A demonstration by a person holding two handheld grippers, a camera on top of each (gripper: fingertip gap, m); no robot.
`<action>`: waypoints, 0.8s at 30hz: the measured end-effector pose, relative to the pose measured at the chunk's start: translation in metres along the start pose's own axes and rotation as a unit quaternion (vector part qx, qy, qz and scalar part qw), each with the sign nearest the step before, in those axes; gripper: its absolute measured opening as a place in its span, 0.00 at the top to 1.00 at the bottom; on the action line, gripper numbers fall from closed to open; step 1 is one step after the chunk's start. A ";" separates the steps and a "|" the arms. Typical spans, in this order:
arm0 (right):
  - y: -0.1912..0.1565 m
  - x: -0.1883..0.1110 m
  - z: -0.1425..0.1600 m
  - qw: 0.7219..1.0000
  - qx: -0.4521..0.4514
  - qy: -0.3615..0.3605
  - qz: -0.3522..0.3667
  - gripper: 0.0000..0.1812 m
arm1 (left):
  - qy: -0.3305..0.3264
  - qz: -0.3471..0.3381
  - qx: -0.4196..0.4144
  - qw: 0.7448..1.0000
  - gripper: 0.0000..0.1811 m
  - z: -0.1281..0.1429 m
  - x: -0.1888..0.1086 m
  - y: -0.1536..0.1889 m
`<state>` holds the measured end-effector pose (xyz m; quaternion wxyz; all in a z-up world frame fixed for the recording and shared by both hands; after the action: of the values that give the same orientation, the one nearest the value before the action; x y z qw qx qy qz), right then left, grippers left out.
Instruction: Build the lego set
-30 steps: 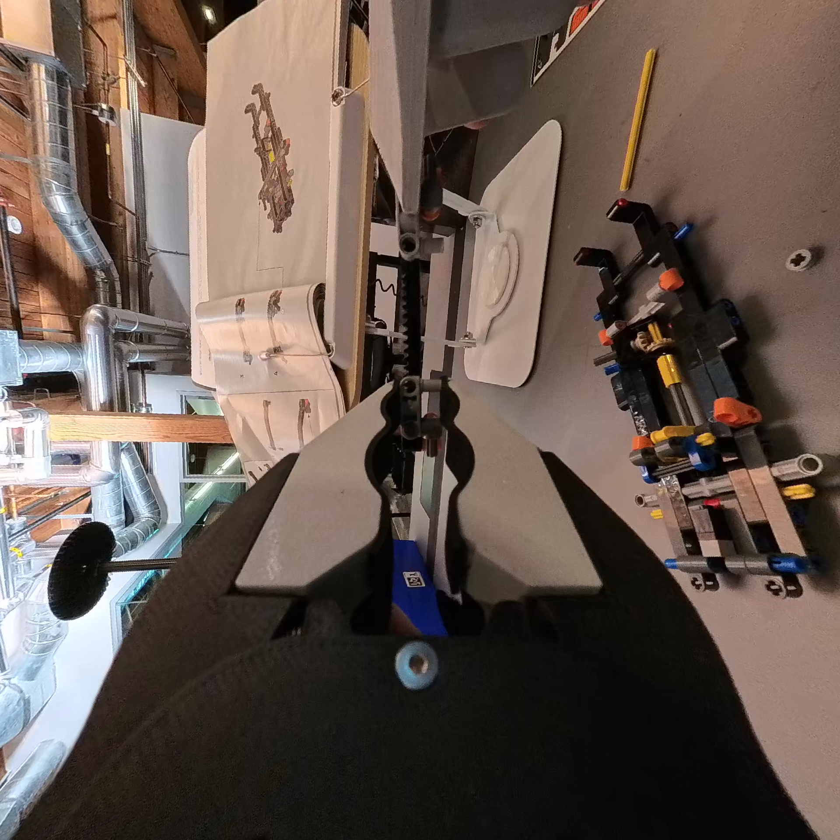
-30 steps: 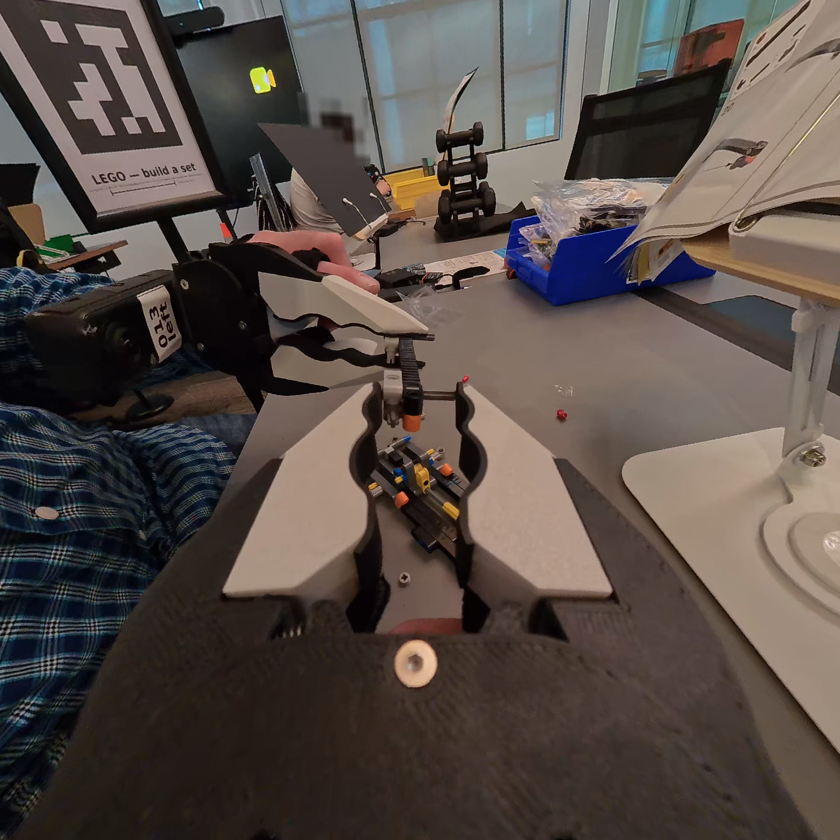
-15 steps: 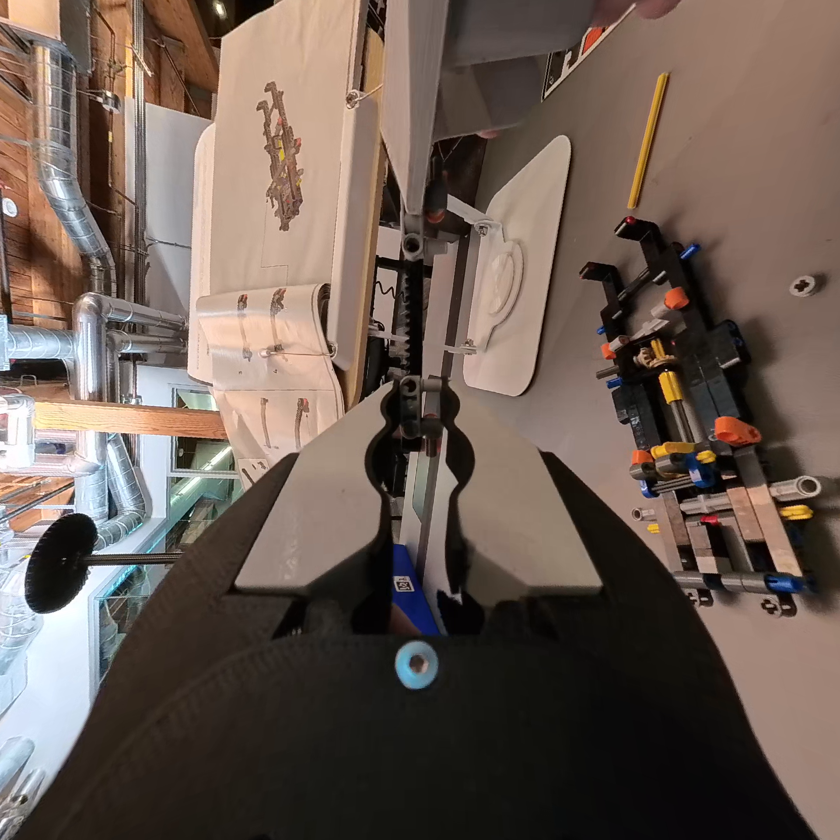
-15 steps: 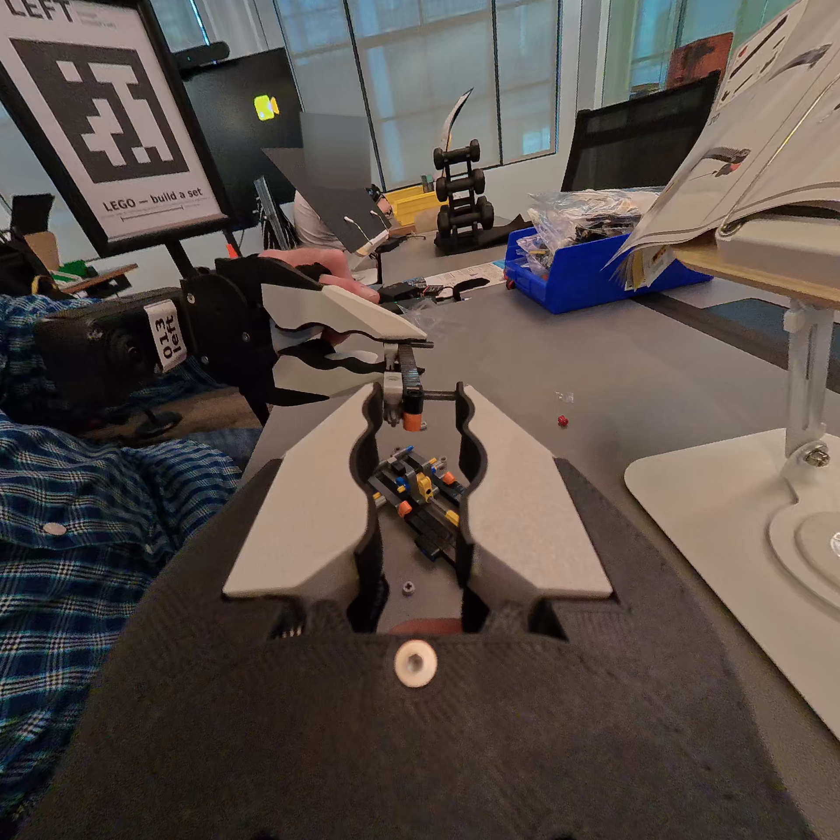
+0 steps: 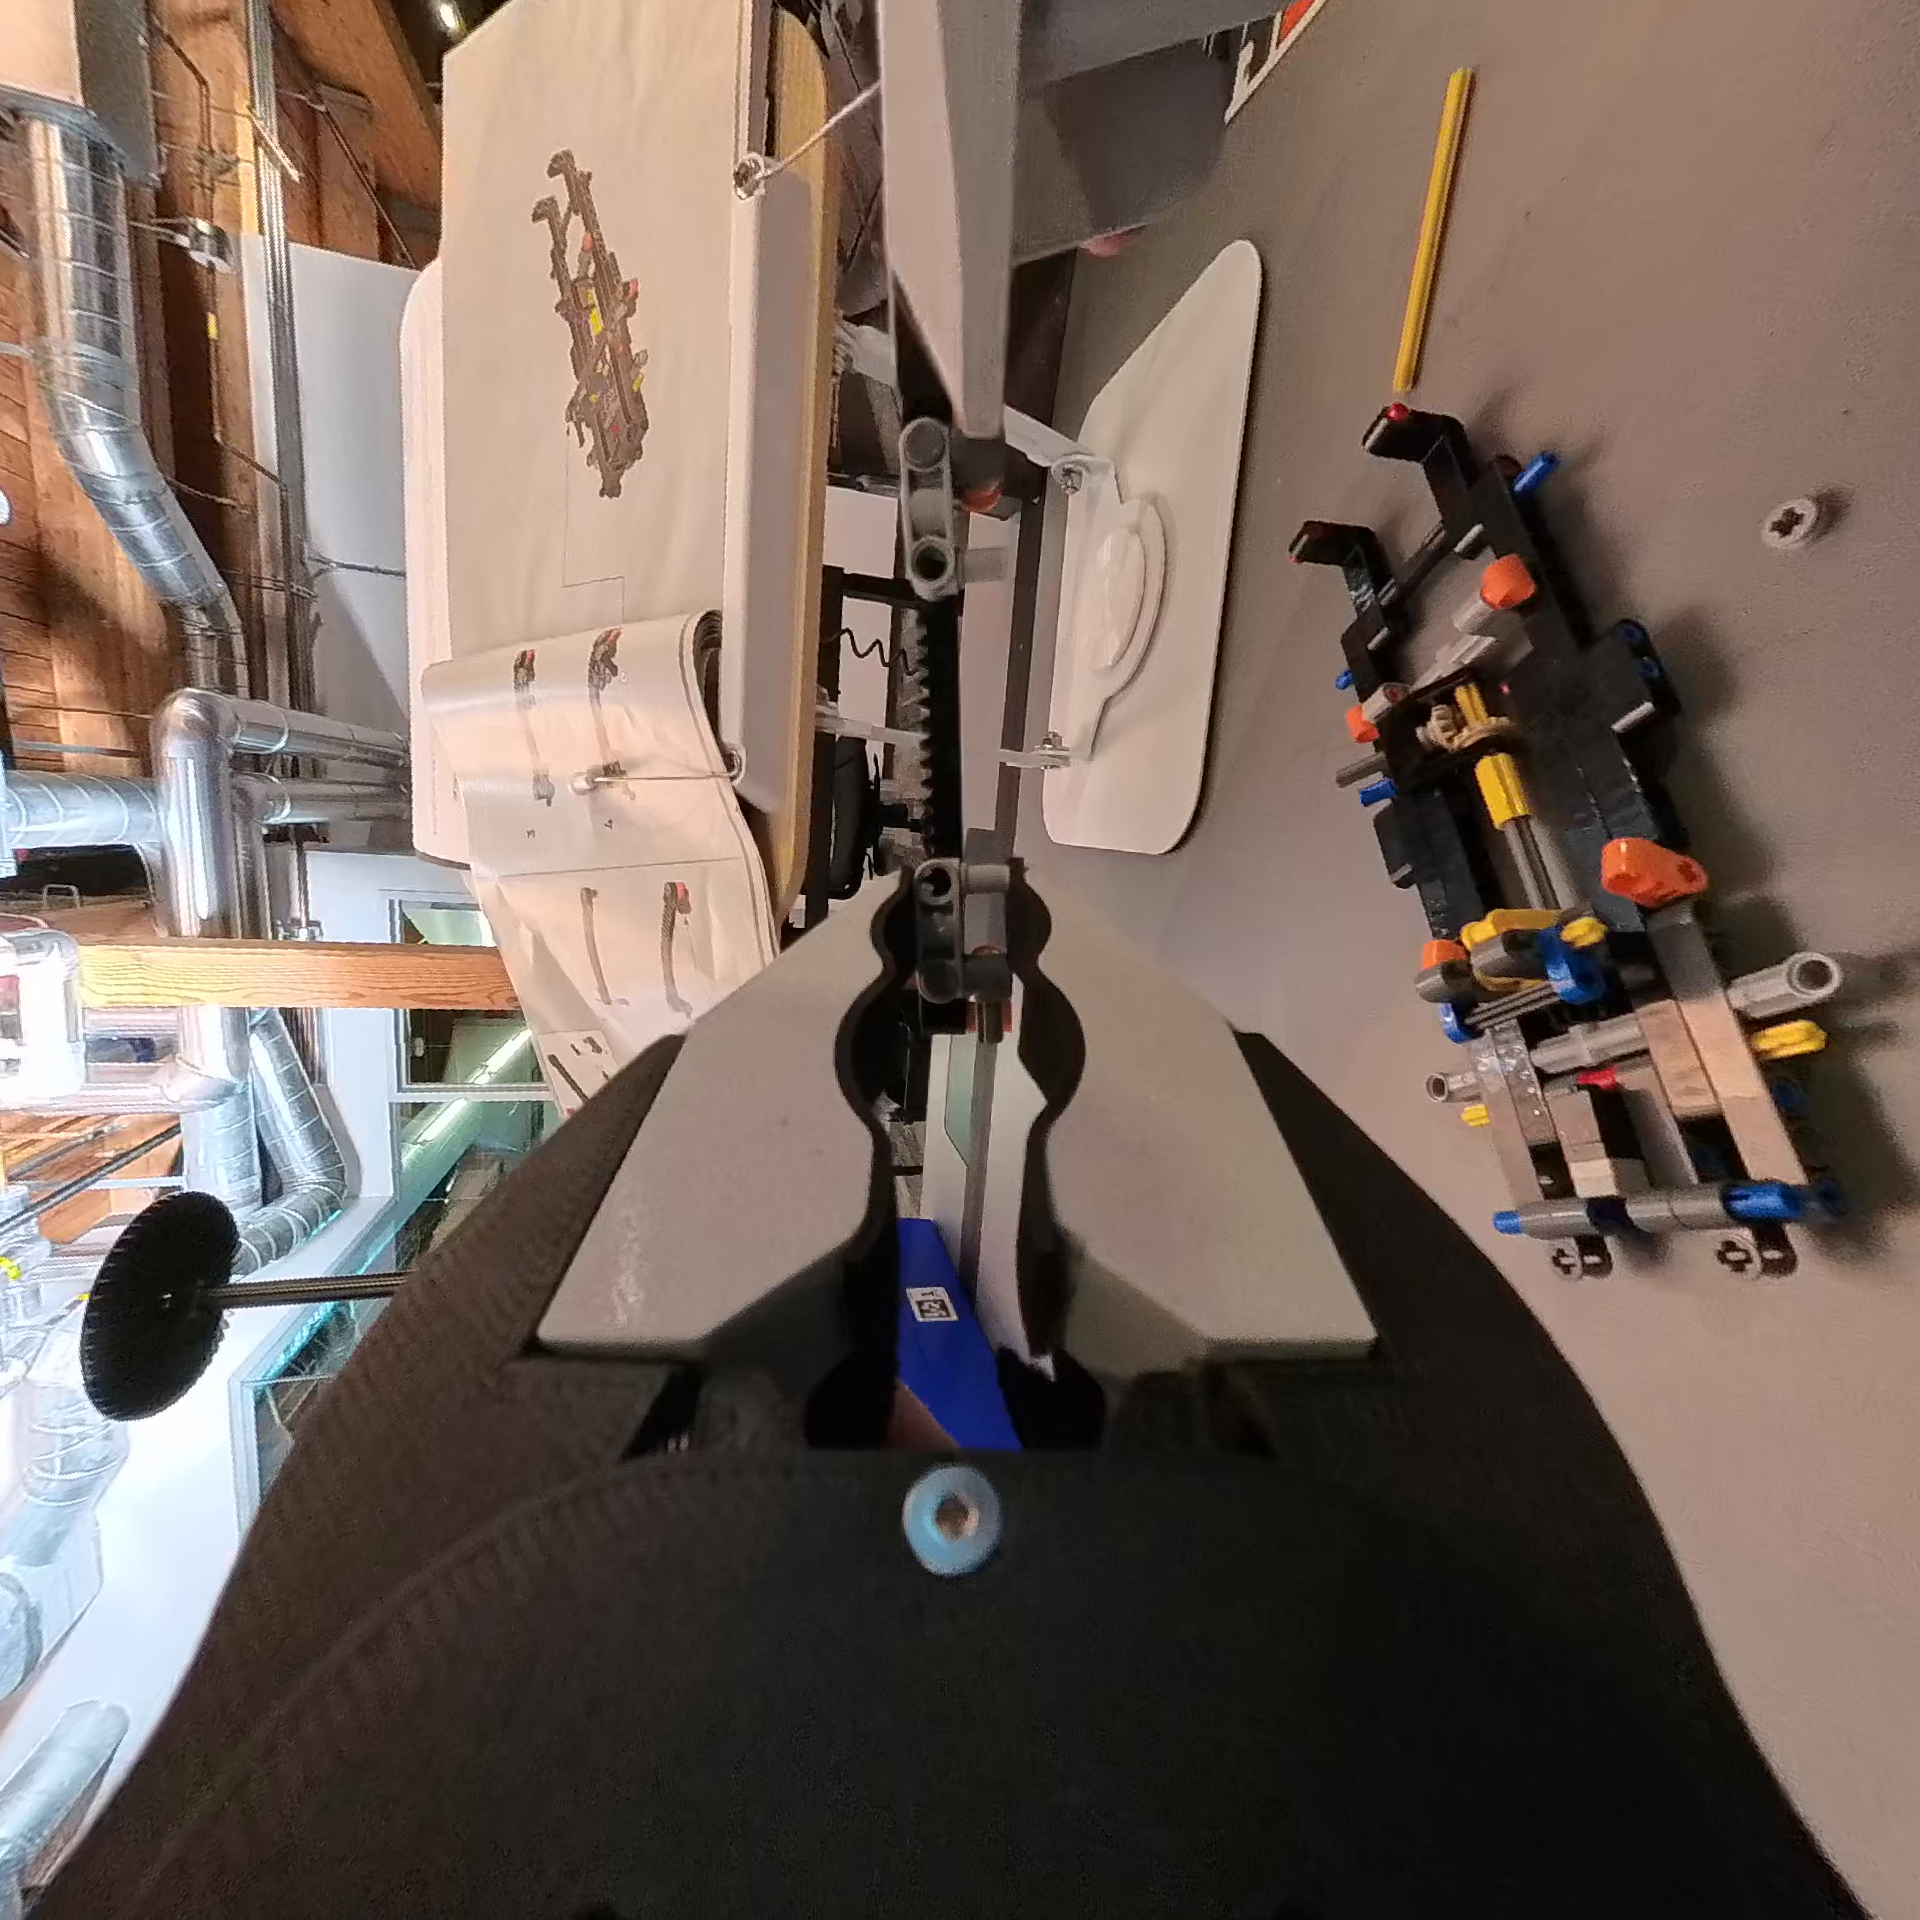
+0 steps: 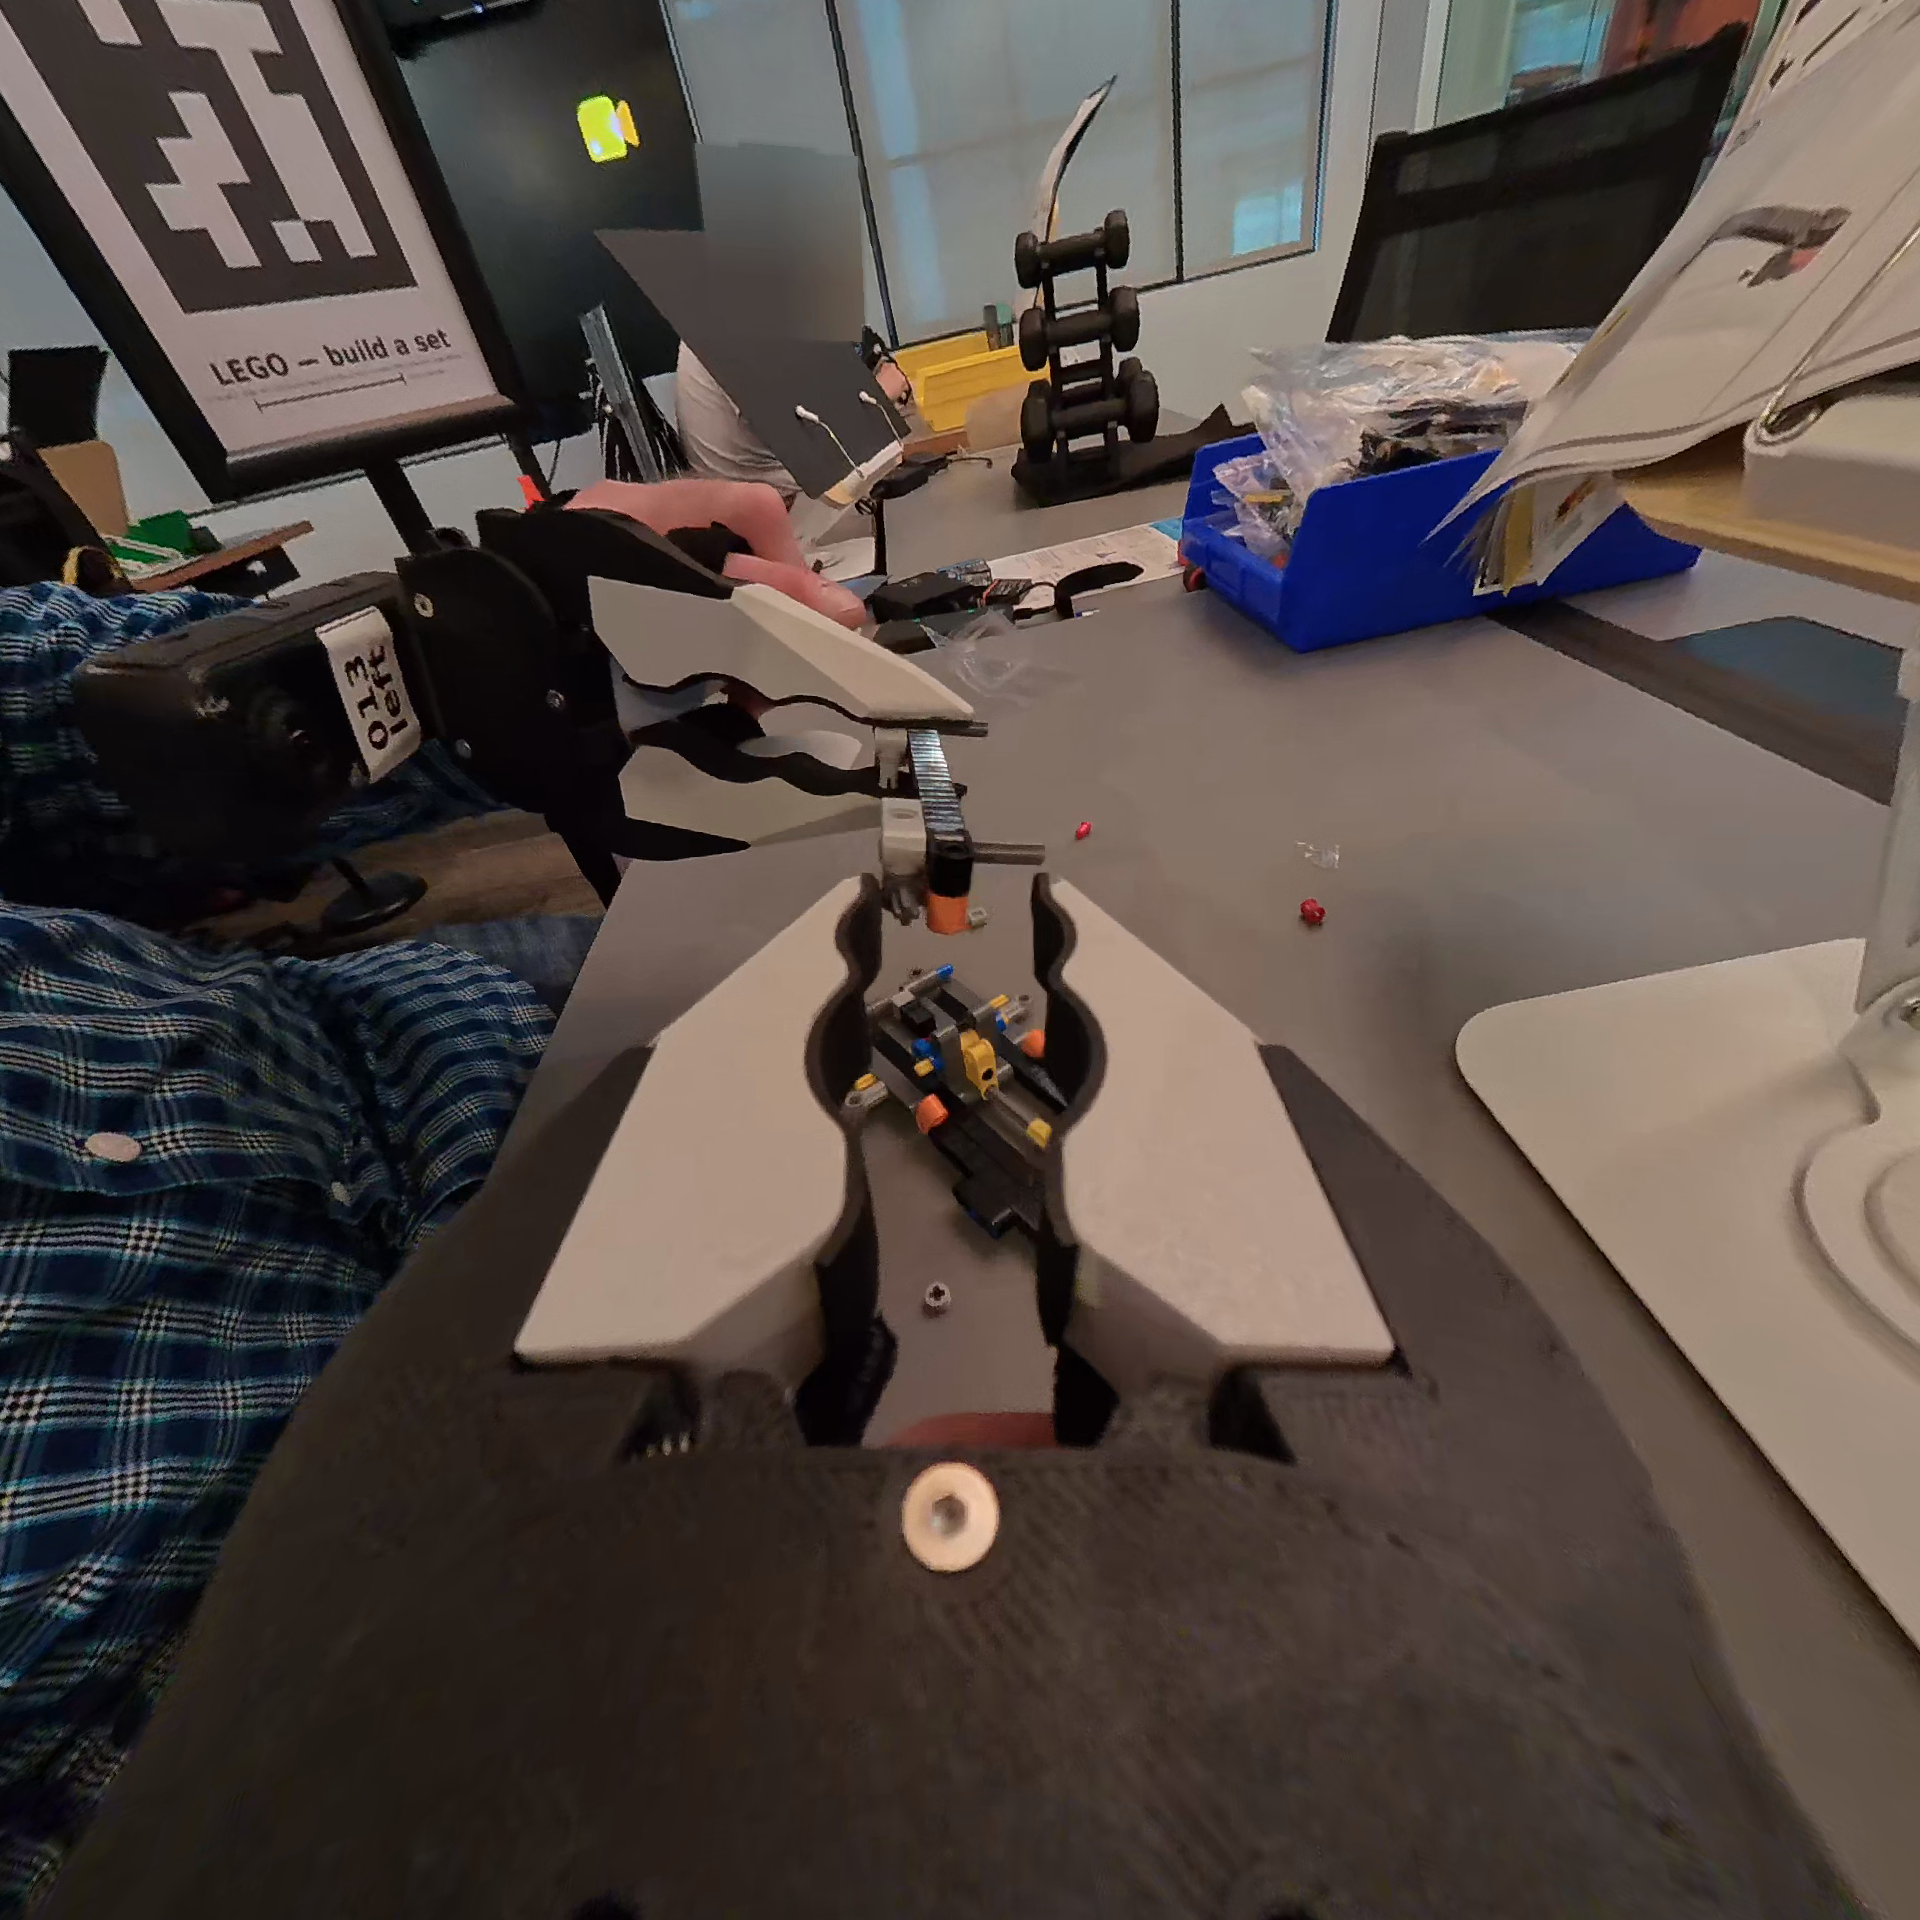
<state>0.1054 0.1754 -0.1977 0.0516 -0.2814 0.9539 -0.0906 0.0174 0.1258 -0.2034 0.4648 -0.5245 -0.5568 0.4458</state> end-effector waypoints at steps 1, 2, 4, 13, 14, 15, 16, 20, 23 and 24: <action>0.001 0.000 0.002 1.000 0.001 -0.005 0.001 0.85 | -0.001 0.000 0.001 1.000 0.92 0.001 0.000 0.001; 0.002 0.000 0.003 1.000 -0.001 -0.009 0.005 0.84 | -0.003 0.000 0.001 1.000 0.92 0.002 -0.001 0.001; 0.003 0.000 0.004 1.000 -0.005 -0.014 0.009 0.83 | -0.004 0.001 0.001 1.000 0.92 0.003 -0.002 0.002; -0.002 0.005 0.004 1.000 -0.016 -0.017 0.003 0.88 | 0.003 0.002 0.009 1.000 0.93 -0.003 -0.001 0.003; -0.002 0.005 0.004 1.000 -0.017 -0.018 0.002 0.90 | 0.003 0.002 0.008 1.000 0.93 -0.004 0.000 0.003; -0.002 0.004 0.004 1.000 -0.018 -0.018 0.001 0.92 | 0.003 0.002 0.007 1.000 0.93 -0.004 0.000 0.003; -0.002 0.004 0.004 1.000 -0.019 -0.018 0.002 0.92 | 0.002 0.002 0.007 1.000 0.92 -0.004 0.001 0.003; -0.002 0.003 0.002 1.000 -0.019 -0.013 0.002 0.92 | 0.001 -0.001 0.006 1.000 0.93 -0.005 0.002 0.002; -0.002 0.003 0.001 1.000 -0.016 -0.006 0.001 0.92 | -0.002 -0.004 0.006 1.000 0.92 -0.005 0.002 0.002; -0.002 0.003 0.001 1.000 -0.013 -0.005 0.000 0.91 | -0.002 -0.004 0.007 1.000 0.92 -0.005 0.002 0.002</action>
<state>0.1040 0.1714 -0.1987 0.0529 -0.2824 0.9547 -0.0771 0.0224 0.1278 -0.2043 0.4692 -0.5182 -0.5565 0.4490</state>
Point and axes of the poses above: each gripper's, where its closed fingertips meet, x out along the fingers, z out of its underside, y = z × x across the jaws, the point moved 3 cm from there along -x, back along the fingers, and after that the axes turned 15 degrees about -z, right-handed, at the moved point
